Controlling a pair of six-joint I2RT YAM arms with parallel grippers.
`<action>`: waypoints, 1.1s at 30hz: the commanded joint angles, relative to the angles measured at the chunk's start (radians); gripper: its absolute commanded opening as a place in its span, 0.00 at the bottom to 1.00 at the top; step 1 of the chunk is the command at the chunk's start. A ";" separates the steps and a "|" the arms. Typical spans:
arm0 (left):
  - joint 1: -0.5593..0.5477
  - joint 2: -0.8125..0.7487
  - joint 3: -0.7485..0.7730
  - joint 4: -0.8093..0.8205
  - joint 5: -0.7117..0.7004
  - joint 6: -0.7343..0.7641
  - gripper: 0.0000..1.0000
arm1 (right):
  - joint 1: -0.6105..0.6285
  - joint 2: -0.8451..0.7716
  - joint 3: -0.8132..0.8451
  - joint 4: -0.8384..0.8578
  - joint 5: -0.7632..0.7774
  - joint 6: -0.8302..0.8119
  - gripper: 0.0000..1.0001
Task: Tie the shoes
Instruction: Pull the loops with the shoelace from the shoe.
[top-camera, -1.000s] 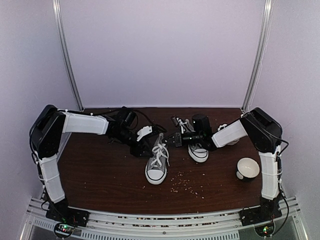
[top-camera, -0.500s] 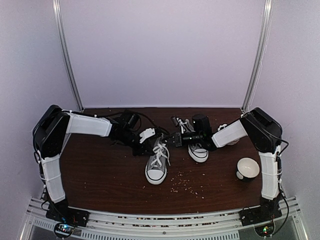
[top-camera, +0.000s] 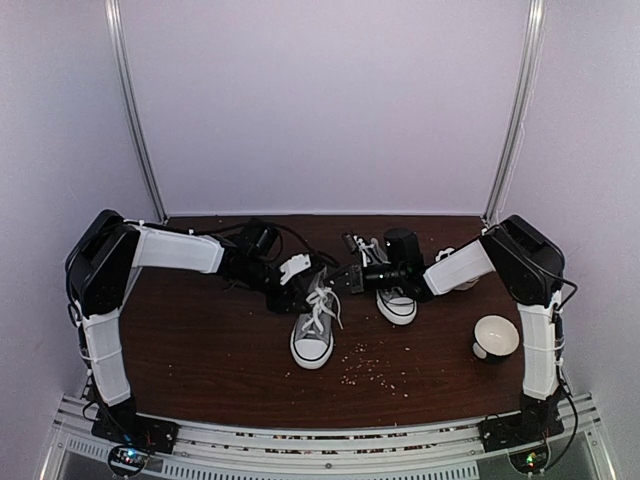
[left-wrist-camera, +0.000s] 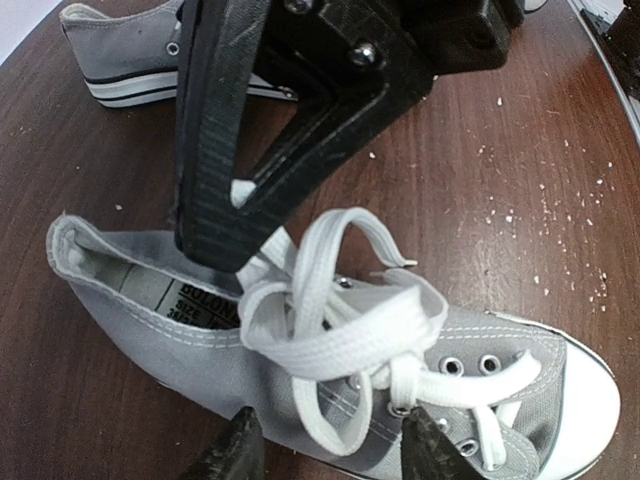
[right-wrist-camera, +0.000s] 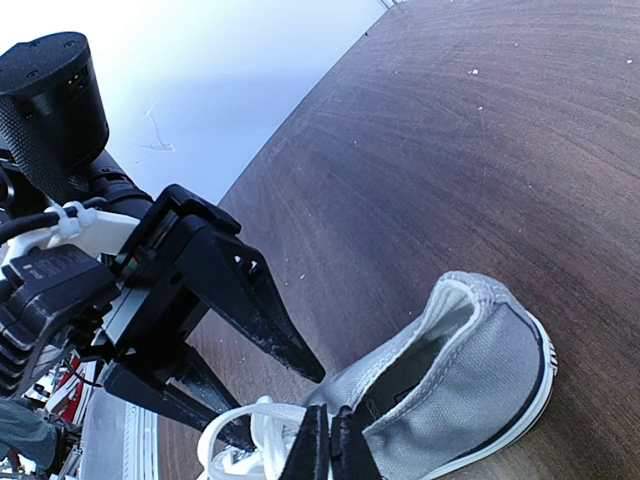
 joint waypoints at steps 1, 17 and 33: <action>-0.008 0.001 0.033 0.037 -0.004 0.022 0.49 | 0.000 -0.035 -0.007 0.011 -0.009 0.001 0.00; 0.011 -0.004 0.013 -0.022 -0.067 -0.007 0.00 | -0.007 -0.106 -0.076 -0.020 0.024 -0.018 0.00; 0.041 -0.008 -0.013 -0.044 -0.138 -0.006 0.00 | -0.019 -0.172 -0.210 -0.091 0.072 -0.084 0.00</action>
